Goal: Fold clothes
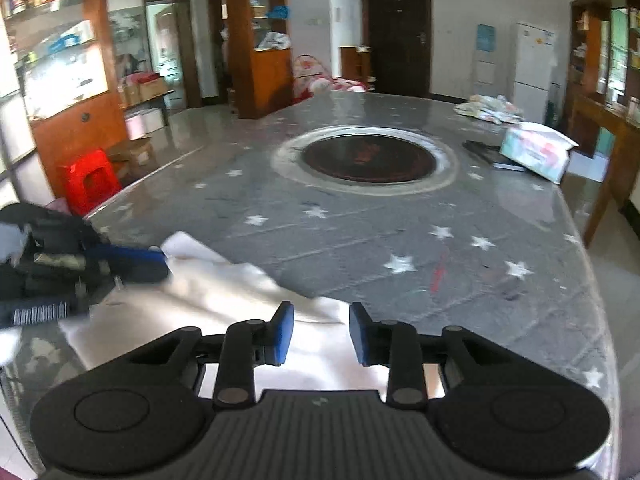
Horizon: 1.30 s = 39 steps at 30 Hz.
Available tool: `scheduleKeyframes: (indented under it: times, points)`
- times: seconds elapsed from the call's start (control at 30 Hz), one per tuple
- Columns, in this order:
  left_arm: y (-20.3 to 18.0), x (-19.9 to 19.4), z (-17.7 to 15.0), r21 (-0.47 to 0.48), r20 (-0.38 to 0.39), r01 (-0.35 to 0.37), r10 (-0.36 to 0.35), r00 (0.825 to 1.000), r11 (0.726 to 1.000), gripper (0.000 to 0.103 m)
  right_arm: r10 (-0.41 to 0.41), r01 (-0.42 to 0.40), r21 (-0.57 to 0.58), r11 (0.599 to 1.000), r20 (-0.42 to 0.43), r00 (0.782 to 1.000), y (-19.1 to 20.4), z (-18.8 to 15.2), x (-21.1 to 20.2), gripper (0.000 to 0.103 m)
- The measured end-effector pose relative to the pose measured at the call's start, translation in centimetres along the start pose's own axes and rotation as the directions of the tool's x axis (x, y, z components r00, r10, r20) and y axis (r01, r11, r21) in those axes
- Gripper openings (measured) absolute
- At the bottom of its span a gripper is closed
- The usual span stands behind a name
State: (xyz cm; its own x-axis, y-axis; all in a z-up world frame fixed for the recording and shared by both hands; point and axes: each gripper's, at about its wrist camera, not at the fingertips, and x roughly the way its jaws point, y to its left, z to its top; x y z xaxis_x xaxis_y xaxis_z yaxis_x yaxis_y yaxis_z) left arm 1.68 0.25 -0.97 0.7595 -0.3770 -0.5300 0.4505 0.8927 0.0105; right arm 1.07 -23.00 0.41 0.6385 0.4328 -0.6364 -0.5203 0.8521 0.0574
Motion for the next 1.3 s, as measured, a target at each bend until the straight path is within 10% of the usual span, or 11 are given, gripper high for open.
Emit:
scheduleKeyframes:
  times: [1.3]
  points:
    - [1.0, -1.2, -3.4, -0.172, 0.009, -0.057, 0.059, 0.998, 0.983, 0.031, 0.055, -0.060, -0.049, 0.997, -0.092, 0.994, 5.8, 2.9, 7.8, 0.021]
